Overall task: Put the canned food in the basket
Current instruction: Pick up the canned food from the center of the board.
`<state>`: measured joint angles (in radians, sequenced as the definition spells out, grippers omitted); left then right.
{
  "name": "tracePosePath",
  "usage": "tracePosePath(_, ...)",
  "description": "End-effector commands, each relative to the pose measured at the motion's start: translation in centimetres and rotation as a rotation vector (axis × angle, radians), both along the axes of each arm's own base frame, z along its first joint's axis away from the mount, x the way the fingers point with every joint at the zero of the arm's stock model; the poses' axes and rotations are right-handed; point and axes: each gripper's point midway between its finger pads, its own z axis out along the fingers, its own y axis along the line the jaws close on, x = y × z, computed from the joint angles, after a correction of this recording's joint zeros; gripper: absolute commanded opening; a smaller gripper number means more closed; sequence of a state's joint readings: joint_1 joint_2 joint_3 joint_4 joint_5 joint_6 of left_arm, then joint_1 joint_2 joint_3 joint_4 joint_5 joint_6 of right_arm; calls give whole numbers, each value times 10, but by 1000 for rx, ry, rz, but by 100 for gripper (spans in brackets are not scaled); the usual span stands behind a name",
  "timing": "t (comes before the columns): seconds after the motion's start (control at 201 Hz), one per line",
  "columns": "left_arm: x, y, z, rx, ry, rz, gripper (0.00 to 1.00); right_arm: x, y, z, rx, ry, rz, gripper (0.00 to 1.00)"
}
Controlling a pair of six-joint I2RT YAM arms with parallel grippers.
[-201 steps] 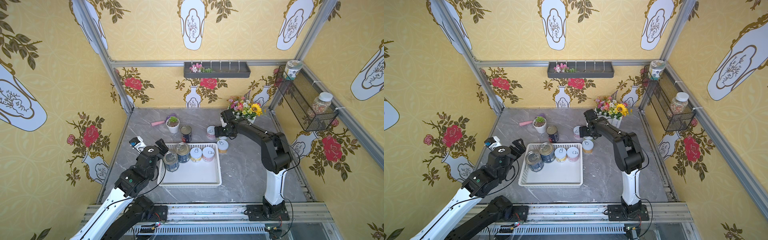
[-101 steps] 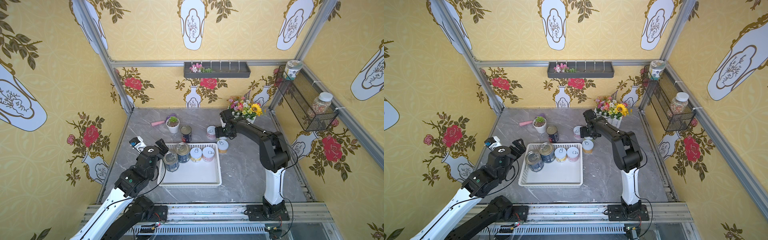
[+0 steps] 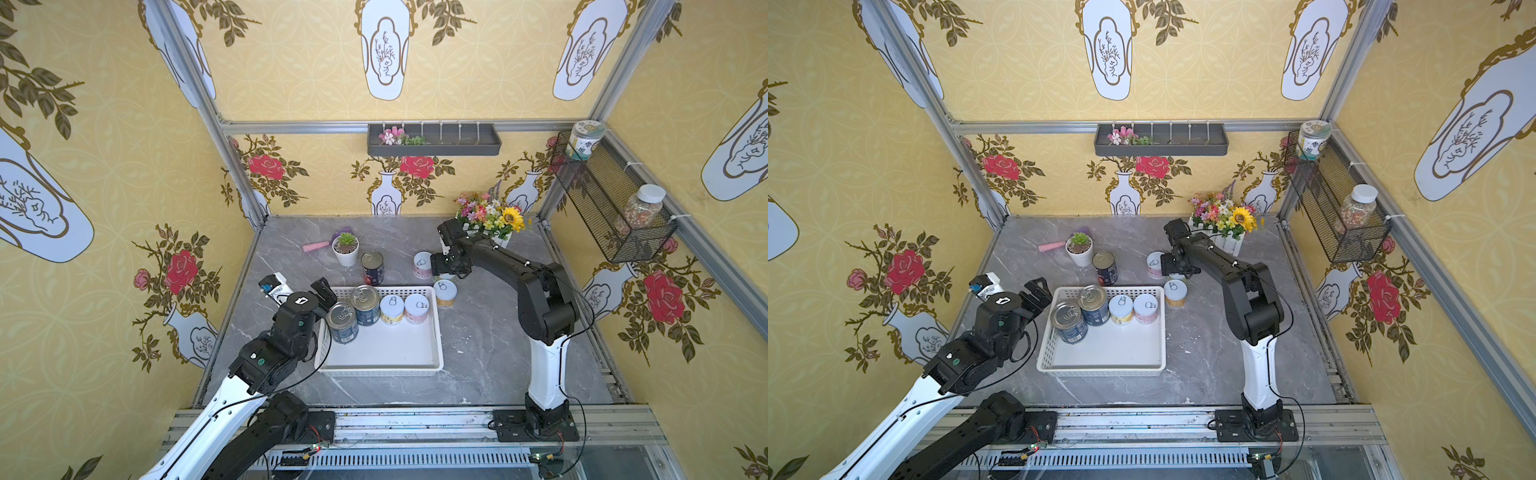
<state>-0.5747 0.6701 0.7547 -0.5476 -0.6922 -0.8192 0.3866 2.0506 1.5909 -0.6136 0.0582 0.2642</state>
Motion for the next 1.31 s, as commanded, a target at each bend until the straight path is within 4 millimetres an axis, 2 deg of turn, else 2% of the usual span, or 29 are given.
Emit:
tracePosePath(0.0, 1, -1, 2, 5, -11, -7, 100, 1, -5, 8, -31, -25, -10, 76)
tracePosePath(0.289, 1, -1, 2, 5, -11, -7, 100, -1, -11, 36, -16, -114, -33, 74)
tracePosePath(0.469, 1, -1, 3, 6, -11, -7, 100, -7, -6, 55, -2, -151, -27, 73)
tracePosePath(0.812, 1, -1, 2, 6, -12, -7, 100, -36, 24, 113, -16, -289, 51, 73)
tracePosePath(1.082, 1, -2, 2, 6, -11, -9, 100, -56, 35, 139, 32, -340, 81, 72)
tracePosePath(1.301, 2, -1, 3, 6, -13, -6, 100, -87, 65, 154, 117, -362, 170, 72)
